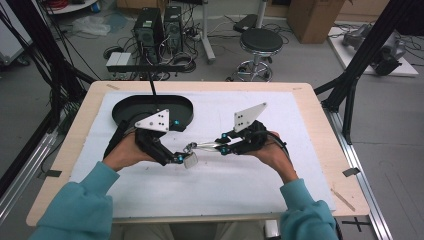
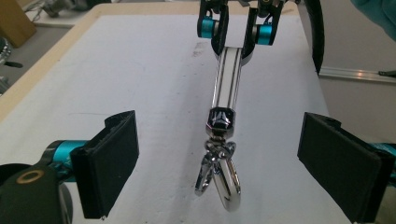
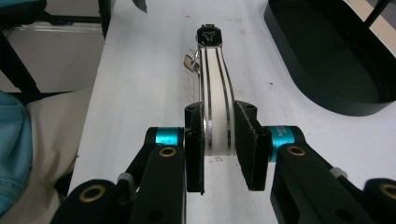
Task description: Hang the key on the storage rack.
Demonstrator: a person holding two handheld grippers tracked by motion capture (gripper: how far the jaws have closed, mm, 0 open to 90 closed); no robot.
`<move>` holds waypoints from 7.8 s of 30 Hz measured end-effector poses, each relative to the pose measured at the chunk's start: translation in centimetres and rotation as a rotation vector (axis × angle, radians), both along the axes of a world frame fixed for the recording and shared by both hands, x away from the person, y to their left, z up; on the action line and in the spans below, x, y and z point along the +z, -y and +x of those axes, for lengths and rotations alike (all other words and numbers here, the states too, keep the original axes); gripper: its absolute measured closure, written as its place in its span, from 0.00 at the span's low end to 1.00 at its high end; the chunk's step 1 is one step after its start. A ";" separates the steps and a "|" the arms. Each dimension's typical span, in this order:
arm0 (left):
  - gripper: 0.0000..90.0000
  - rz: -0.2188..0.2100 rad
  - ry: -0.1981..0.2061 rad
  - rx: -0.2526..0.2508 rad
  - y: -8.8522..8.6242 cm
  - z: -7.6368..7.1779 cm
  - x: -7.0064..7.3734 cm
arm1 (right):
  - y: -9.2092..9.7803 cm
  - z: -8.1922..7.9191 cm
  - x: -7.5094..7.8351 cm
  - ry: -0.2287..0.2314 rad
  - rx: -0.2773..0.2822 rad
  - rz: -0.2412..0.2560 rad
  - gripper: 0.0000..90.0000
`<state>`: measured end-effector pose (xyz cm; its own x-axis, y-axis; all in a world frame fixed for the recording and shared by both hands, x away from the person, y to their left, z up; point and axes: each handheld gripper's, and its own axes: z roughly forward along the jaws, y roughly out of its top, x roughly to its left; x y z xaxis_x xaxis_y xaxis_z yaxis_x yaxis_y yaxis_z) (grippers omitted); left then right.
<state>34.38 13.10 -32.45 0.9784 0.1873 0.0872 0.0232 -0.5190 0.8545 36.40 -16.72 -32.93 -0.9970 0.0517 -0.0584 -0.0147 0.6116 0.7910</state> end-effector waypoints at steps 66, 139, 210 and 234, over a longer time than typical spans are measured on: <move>0.82 0.092 -0.024 -0.002 2.6 0.9 -0.1 | 1.6 -1.4 -0.6 0.046 -0.243 0.270 0.01; 0.82 -0.237 0.019 0.676 -3.3 11.4 0.2 | 14.2 -7.5 -12.2 0.335 -0.832 0.619 0.01; 0.82 -0.188 0.010 0.851 -2.1 14.6 -3.5 | 14.5 -7.1 -12.8 0.281 -0.818 0.635 0.01; 0.72 -0.232 -0.034 0.835 -1.6 14.8 -4.1 | 14.6 -7.2 -12.8 0.274 -0.828 0.646 0.01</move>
<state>49.22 14.72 -36.51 0.5139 0.8551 -0.0689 0.3466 -0.1335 0.9284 29.25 -31.30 -45.71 -0.5954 0.8034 0.0061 -0.0144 -0.0183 0.9997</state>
